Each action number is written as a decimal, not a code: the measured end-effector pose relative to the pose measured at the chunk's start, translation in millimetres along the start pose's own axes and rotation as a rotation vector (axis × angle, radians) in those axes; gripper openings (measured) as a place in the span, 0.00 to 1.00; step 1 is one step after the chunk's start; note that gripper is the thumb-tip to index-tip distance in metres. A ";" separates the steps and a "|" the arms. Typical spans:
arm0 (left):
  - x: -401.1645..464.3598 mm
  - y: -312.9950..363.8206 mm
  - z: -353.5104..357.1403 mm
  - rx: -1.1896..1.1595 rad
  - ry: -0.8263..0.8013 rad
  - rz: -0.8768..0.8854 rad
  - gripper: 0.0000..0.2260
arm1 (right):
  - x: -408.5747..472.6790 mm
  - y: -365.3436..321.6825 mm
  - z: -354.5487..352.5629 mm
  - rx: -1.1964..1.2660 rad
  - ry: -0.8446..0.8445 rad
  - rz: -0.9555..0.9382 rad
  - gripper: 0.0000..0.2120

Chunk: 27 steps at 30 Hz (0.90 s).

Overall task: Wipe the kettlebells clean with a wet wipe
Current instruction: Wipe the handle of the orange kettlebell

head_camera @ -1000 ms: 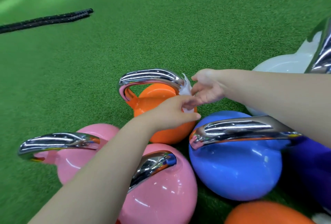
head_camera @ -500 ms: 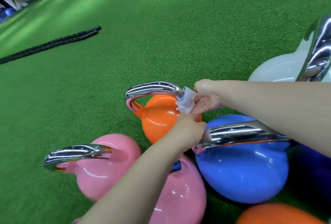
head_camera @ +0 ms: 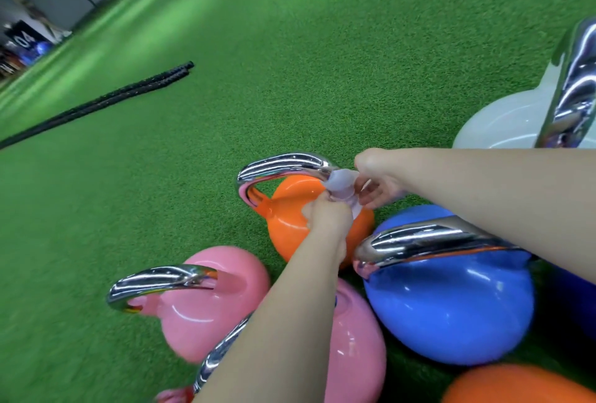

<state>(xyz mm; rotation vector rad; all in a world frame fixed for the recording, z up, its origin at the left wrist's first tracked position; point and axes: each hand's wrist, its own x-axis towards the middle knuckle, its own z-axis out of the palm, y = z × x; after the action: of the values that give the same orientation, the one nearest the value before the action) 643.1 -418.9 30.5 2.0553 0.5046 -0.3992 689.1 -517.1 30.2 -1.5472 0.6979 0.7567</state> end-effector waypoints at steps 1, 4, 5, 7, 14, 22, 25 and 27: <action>4.4 -0.9 -0.8 0.134 0.029 0.016 0.20 | -1.5 -1.1 0.7 0.006 0.006 -0.011 0.18; 10.6 2.9 -9.0 0.519 0.051 0.080 0.19 | -10.7 -0.3 3.0 0.140 -0.044 -0.068 0.18; 14.2 4.0 -12.8 0.635 0.056 0.099 0.19 | -13.2 0.5 3.8 0.180 -0.086 -0.080 0.19; 19.3 6.8 -16.4 0.723 0.055 0.112 0.18 | -16.2 1.4 4.2 0.212 -0.147 -0.100 0.19; 10.2 3.4 0.4 -0.043 0.000 -0.057 0.19 | -7.3 -5.1 14.1 0.081 -0.080 -0.272 0.16; -26.0 9.2 -4.3 -0.605 0.030 0.012 0.18 | -6.5 -15.7 11.7 -0.183 0.081 -0.570 0.15; -37.9 3.0 -11.9 -0.641 0.063 -0.004 0.14 | -8.6 -15.8 10.5 -0.234 0.086 -0.662 0.13; -41.7 -1.3 -16.0 -0.552 0.043 0.044 0.12 | -9.8 -14.1 8.8 -0.226 0.121 -0.694 0.15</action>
<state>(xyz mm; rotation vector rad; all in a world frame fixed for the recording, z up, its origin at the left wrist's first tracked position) 607.8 -412.5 57.1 1.5400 0.5257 -0.1626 693.8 -506.8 45.9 -1.8936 0.1256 0.2216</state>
